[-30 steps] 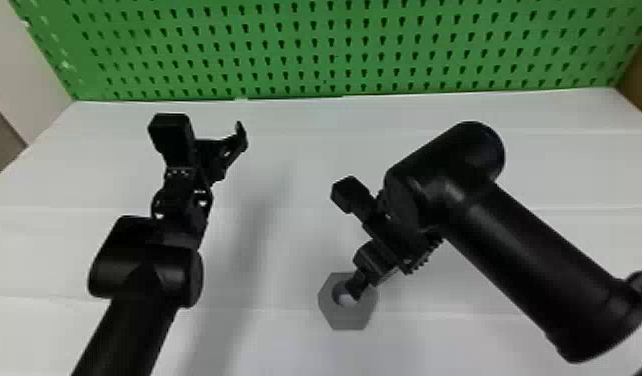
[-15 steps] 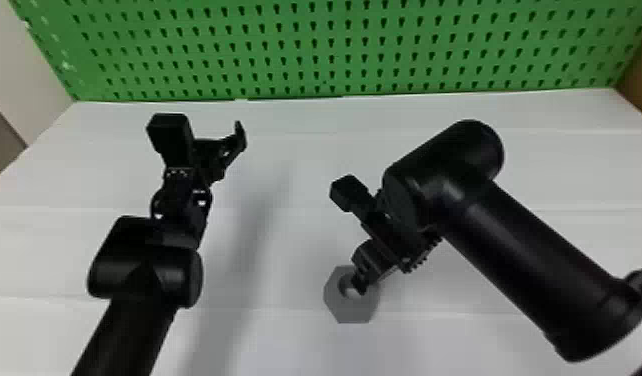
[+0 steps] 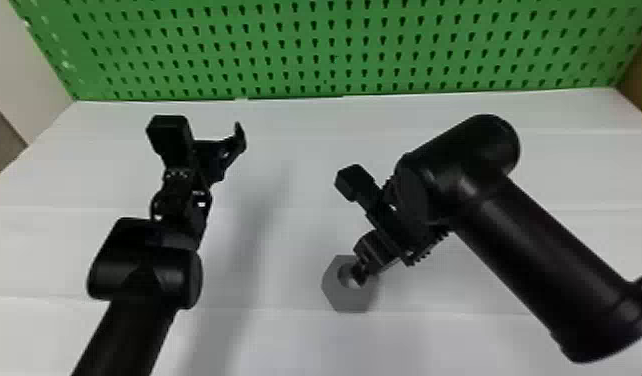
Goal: Pick up the hex nut
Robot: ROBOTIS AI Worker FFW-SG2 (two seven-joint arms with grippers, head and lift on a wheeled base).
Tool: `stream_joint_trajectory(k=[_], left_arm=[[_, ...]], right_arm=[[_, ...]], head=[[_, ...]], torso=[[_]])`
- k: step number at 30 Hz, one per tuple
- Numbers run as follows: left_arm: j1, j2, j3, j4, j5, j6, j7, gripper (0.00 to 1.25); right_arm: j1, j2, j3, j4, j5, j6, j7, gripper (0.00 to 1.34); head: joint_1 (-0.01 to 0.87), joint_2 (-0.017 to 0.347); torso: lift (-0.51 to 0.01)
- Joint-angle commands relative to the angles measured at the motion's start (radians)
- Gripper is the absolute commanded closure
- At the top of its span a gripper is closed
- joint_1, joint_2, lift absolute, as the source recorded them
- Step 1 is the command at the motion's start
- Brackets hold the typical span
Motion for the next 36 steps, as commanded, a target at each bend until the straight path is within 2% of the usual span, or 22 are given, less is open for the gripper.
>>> stream_joint_trajectory(k=[1, 14, 20, 27, 36], left_arm=[[0.002, 0.0, 0.0, 0.0, 0.0, 0.0, 0.0, 0.09], [0.008, 0.0, 0.002, -0.002, 0.005, 0.0, 0.0, 0.09], [0.014, 0.0, 0.003, -0.002, 0.009, -0.003, 0.0, 0.09], [0.019, 0.0, 0.003, -0.002, 0.012, -0.006, 0.0, 0.09], [0.025, 0.0, 0.005, -0.002, 0.02, -0.008, 0.0, 0.09]], right_arm=[[0.017, -0.006, -0.05, -0.049, 0.011, 0.006, 0.0, 1.06], [0.112, -0.012, -0.243, -0.205, 0.076, 0.006, 0.0, 1.06], [0.182, 0.002, -0.356, -0.276, 0.133, -0.074, 0.001, 1.06], [0.257, 0.013, -0.467, -0.328, 0.149, -0.225, 0.001, 1.06], [0.355, 0.02, -0.556, -0.379, 0.199, -0.459, 0.001, 1.07]], head=[[0.785, 0.149], [0.785, 0.149], [0.785, 0.149], [0.785, 0.149], [0.785, 0.149]], torso=[[-0.085], [-0.085], [-0.085], [-0.085], [-0.085]])
